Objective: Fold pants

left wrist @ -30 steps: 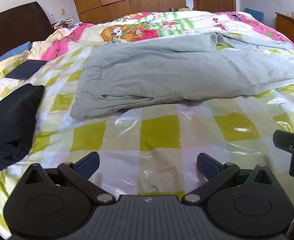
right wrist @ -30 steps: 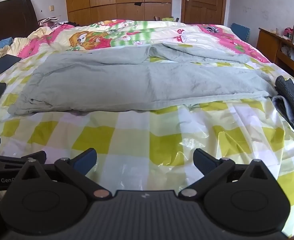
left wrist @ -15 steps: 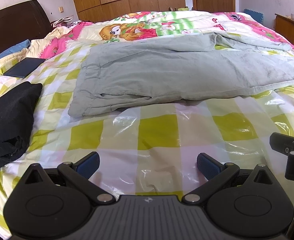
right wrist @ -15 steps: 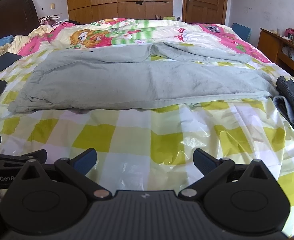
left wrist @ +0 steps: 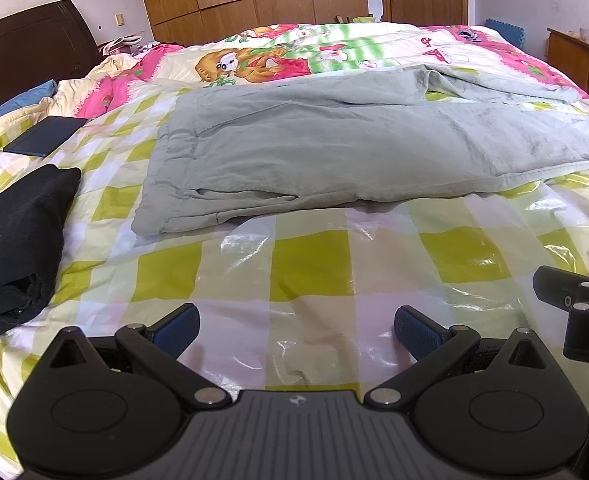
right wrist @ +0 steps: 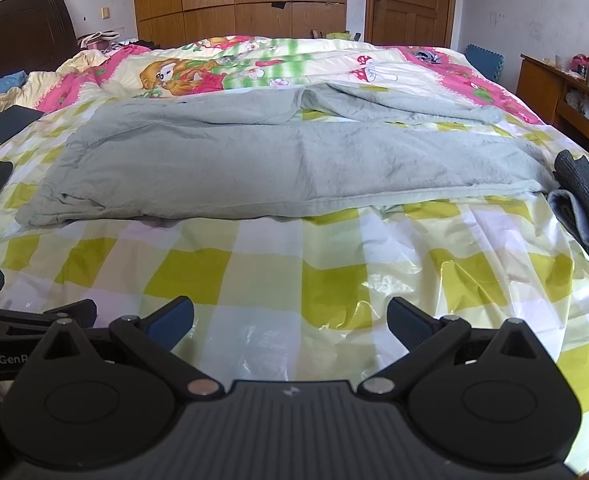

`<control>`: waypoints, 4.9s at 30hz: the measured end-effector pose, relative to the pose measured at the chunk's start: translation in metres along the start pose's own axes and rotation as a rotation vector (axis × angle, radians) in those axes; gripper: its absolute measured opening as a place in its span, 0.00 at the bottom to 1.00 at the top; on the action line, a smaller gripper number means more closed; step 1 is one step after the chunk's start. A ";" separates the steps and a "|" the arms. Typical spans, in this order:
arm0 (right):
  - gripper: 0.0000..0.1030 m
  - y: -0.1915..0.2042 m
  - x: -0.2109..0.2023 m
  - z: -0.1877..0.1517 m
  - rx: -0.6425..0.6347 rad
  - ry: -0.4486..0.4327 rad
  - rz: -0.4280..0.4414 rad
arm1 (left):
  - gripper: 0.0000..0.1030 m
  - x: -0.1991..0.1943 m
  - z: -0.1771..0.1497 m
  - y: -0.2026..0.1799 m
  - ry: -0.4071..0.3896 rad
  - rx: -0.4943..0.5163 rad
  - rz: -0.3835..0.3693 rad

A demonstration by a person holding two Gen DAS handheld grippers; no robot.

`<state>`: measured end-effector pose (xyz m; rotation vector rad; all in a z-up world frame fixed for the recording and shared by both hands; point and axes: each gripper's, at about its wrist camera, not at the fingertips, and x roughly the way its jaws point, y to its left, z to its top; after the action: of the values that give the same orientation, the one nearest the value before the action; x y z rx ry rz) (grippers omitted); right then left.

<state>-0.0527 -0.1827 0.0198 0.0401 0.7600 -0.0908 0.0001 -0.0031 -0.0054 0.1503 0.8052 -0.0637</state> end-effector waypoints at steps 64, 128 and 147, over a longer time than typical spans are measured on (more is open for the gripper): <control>0.99 0.012 0.015 -0.004 -0.065 0.056 -0.029 | 1.00 0.008 -0.001 0.000 0.005 0.007 -0.022; 0.18 0.190 0.118 0.088 -0.590 0.230 0.485 | 0.38 0.092 0.050 0.179 0.060 0.068 -0.168; 0.44 0.104 0.046 0.069 -0.299 0.171 0.458 | 0.43 0.010 0.020 0.187 0.021 0.137 -0.002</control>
<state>0.0382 -0.0869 0.0381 -0.0635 0.9115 0.4671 0.0426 0.1783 0.0213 0.2801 0.8218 -0.1193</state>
